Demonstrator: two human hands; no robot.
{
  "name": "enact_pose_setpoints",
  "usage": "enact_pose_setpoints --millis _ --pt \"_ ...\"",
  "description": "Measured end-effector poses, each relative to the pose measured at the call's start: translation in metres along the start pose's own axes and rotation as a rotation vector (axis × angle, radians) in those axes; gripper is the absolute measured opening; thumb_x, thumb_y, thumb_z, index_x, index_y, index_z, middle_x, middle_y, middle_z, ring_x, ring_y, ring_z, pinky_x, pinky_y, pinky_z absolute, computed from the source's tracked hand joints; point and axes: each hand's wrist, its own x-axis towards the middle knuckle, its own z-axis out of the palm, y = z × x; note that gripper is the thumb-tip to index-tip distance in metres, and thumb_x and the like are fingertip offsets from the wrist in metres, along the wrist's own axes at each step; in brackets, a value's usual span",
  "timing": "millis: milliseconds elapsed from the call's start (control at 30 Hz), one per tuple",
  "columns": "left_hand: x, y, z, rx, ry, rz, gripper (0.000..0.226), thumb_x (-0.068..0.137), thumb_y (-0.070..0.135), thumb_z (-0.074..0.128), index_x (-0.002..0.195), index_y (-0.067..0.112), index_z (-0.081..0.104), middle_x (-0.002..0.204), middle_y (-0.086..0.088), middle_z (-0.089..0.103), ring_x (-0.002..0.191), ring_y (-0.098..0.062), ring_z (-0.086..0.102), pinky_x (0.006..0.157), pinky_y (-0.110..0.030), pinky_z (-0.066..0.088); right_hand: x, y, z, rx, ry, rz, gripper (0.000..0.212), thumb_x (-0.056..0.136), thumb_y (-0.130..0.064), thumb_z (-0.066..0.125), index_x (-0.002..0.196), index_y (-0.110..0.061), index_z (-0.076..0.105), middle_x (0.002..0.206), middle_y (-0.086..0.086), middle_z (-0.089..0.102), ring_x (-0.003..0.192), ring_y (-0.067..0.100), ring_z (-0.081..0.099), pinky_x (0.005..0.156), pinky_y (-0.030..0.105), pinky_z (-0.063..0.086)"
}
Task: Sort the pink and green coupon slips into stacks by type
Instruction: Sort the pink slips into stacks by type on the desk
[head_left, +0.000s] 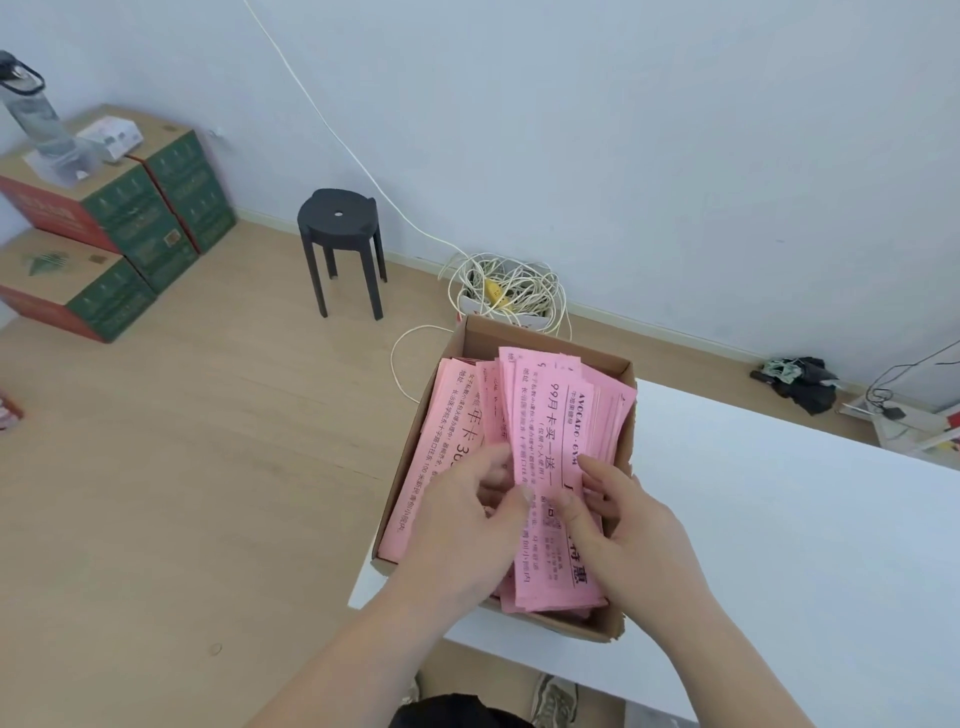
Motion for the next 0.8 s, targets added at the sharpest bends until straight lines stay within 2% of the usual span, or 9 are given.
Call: enact_pose_setpoints --millis 133,233,367,433,533,600,667,733,800 --pt "-0.006 0.002 0.012 0.131 -0.151 0.088 0.017 0.102 0.023 0.056 0.103 0.03 0.071 0.091 0.012 0.069 0.082 -0.004 0.062 0.07 -0.018 0.049 0.002 -0.002 -0.001 0.106 0.009 0.03 0.039 0.097 -0.043 0.062 0.136 -0.042 0.057 0.117 -0.026 0.065 0.099 -0.017 0.061 0.089 0.015 0.052" --pt "-0.006 -0.002 0.005 0.082 -0.016 0.052 0.03 0.099 0.019 0.06 0.119 0.04 0.069 0.1 0.023 0.07 0.09 0.003 0.064 0.072 -0.014 0.052 0.004 -0.002 -0.005 0.226 0.015 0.082 0.047 0.096 -0.037 0.066 0.141 -0.036 0.054 0.114 -0.025 0.066 0.097 -0.016 0.062 0.074 0.003 0.047" --pt "-0.004 -0.017 -0.009 0.054 0.142 -0.062 0.038 0.095 0.018 0.068 0.131 0.032 0.062 0.102 0.019 0.066 0.092 0.005 0.062 0.074 -0.013 0.052 0.004 -0.002 -0.004 0.225 0.003 0.112 0.053 0.094 -0.038 0.07 0.144 -0.032 0.053 0.107 -0.026 0.063 0.095 -0.013 0.063 0.073 0.004 0.045" --pt "-0.005 -0.02 -0.01 0.098 0.161 -0.046 0.037 0.094 0.017 0.069 0.128 0.03 0.064 0.106 0.019 0.062 0.092 0.003 0.061 0.077 -0.018 0.055 0.005 -0.006 -0.003 0.155 -0.01 0.097 0.053 0.094 -0.041 0.068 0.144 -0.033 0.053 0.106 -0.026 0.064 0.095 -0.014 0.061 0.08 0.008 0.046" --pt "-0.004 -0.022 -0.007 0.098 0.207 -0.057 0.039 0.092 0.017 0.07 0.128 0.032 0.064 0.113 0.023 0.06 0.094 0.006 0.061 0.083 -0.026 0.058 0.005 -0.011 -0.001 0.043 -0.029 0.069 0.056 0.092 -0.049 0.068 0.144 -0.037 0.051 0.122 -0.015 0.066 0.11 0.003 0.064 0.098 0.031 0.053" --pt "-0.004 -0.016 -0.003 0.042 0.191 -0.077 0.042 0.092 0.014 0.069 0.122 0.042 0.063 0.107 0.03 0.065 0.094 0.01 0.062 0.081 -0.02 0.056 0.006 -0.013 0.001 -0.016 -0.035 0.05 0.059 0.089 -0.053 0.068 0.144 -0.039 0.051 0.123 -0.013 0.067 0.115 0.012 0.063 0.102 0.04 0.053" --pt "-0.005 -0.01 0.001 -0.014 0.182 -0.077 0.047 0.092 0.008 0.067 0.111 0.05 0.06 0.1 0.043 0.063 0.091 0.01 0.063 0.073 -0.011 0.052 0.009 -0.015 0.002 -0.056 -0.046 0.033 0.059 0.088 -0.055 0.067 0.143 -0.043 0.049 0.122 -0.013 0.068 0.114 0.014 0.064 0.101 0.042 0.053" --pt "-0.005 -0.009 -0.002 -0.008 0.226 -0.038 0.052 0.093 0.007 0.067 0.106 0.056 0.056 0.101 0.04 0.064 0.09 0.007 0.064 0.072 -0.013 0.053 0.015 -0.017 0.001 -0.029 -0.074 0.036 0.059 0.087 -0.053 0.069 0.142 -0.046 0.049 0.122 -0.014 0.069 0.113 0.009 0.065 0.102 0.04 0.052" --pt "-0.002 -0.015 -0.009 0.151 0.258 0.045 0.05 0.094 0.012 0.066 0.123 0.051 0.057 0.112 0.028 0.065 0.098 0.002 0.063 0.083 -0.022 0.055 0.019 -0.021 -0.002 0.072 -0.113 0.053 0.055 0.088 -0.048 0.071 0.139 -0.049 0.051 0.123 -0.018 0.069 0.111 -0.001 0.065 0.104 0.038 0.052"
